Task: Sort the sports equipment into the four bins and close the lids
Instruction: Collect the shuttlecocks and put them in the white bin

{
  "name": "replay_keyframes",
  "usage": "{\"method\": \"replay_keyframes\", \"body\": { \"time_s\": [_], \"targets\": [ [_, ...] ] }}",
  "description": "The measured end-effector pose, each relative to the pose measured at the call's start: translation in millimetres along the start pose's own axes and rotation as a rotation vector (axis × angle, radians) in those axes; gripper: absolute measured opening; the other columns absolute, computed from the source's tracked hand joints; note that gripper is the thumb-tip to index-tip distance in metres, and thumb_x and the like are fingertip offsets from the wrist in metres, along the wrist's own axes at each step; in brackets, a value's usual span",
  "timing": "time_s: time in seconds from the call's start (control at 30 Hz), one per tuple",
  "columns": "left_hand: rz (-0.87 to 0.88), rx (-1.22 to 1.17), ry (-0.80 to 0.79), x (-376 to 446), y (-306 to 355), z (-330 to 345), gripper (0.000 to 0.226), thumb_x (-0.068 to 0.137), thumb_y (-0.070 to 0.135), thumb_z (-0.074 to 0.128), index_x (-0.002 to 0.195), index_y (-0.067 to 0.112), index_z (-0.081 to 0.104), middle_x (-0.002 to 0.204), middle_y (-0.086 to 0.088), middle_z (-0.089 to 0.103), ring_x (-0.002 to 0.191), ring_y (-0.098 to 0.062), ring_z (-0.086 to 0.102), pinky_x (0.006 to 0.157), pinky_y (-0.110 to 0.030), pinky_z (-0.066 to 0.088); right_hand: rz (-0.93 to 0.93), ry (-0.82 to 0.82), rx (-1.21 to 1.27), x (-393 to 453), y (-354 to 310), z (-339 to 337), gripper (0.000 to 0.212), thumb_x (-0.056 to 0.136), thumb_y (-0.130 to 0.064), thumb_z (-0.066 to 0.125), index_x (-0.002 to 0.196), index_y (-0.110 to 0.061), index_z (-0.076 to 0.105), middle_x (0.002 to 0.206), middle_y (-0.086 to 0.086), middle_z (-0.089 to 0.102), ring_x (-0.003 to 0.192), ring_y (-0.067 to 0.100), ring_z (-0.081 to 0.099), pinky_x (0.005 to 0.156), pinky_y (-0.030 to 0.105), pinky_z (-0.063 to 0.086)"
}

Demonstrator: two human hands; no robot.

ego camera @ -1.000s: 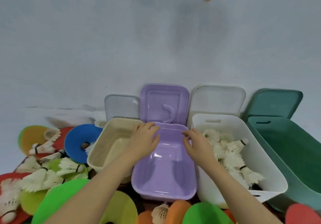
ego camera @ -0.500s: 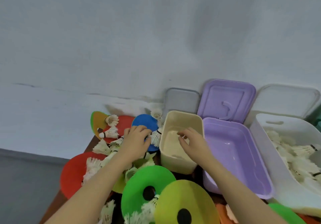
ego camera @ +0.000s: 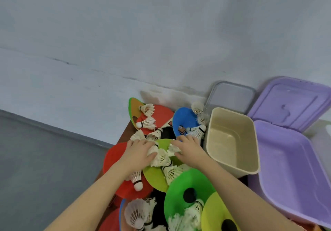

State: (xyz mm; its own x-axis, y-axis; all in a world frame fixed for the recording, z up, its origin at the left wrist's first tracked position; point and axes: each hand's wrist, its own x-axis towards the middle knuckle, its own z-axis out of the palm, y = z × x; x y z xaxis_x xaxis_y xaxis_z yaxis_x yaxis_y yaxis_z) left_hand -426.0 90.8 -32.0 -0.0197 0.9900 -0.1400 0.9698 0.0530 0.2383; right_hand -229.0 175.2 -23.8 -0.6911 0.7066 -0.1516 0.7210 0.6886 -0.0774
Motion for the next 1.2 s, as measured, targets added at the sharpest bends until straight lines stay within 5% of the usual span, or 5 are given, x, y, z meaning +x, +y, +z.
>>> {"method": "replay_keyframes", "body": {
  "time_s": [0.1,0.23,0.47,0.8,1.2],
  "targets": [
    [-0.026,-0.066,-0.06,-1.1,-3.2,7.3,0.051,0.095,0.051,0.032,0.141,0.03,0.031,0.135,0.001,0.046,0.125,-0.022,0.04,0.102,-0.04,0.024,-0.087,0.149,-0.154,1.8,-1.2,5.9,0.021,0.08,-0.014,0.063,0.099,-0.021,0.063,0.097,0.001,0.059,0.09,0.023,0.055,0.093,0.037,0.035],
    [-0.045,-0.088,-0.108,-0.9,3.2,10.7,0.053,0.094,0.053,0.033,0.143,0.032,0.027,0.135,-0.002,0.047,0.123,-0.027,0.044,0.102,-0.045,0.029,-0.108,0.28,-0.2,-2.8,3.5,3.6,0.031,0.053,-0.008,0.082,0.06,-0.024,0.056,0.06,-0.007,0.049,0.055,0.015,0.05,0.077,0.031,0.041],
    [-0.062,-0.268,-0.054,-8.4,10.4,21.1,0.049,0.093,0.049,0.042,0.138,0.03,0.038,0.122,-0.003,0.054,0.111,-0.024,0.053,0.093,-0.036,0.04,-0.002,0.515,0.033,-28.7,16.1,-17.1,0.02,0.071,-0.009,0.077,0.072,-0.022,0.061,0.076,-0.008,0.061,0.069,0.017,0.059,0.077,0.028,0.029],
    [0.097,-0.234,0.43,-27.3,47.4,-2.9,0.059,0.081,0.053,0.039,0.123,0.018,0.061,0.12,-0.002,0.061,0.107,-0.024,0.057,0.088,-0.039,0.045,0.122,0.711,0.332,-84.7,42.2,-22.4,0.007,0.085,-0.016,0.061,0.082,-0.022,0.064,0.084,-0.012,0.062,0.08,0.011,0.056,0.073,0.021,0.024],
    [0.356,-0.266,0.541,16.2,220.3,-32.2,0.046,0.082,0.041,0.05,0.115,0.013,0.065,0.114,-0.006,0.063,0.097,-0.024,0.059,0.08,-0.038,0.048,0.253,0.984,0.376,-207.5,161.4,-48.3,0.016,0.086,-0.025,0.052,0.083,-0.015,0.064,0.087,-0.008,0.061,0.079,0.004,0.052,0.072,0.027,0.031]
  ]
}}
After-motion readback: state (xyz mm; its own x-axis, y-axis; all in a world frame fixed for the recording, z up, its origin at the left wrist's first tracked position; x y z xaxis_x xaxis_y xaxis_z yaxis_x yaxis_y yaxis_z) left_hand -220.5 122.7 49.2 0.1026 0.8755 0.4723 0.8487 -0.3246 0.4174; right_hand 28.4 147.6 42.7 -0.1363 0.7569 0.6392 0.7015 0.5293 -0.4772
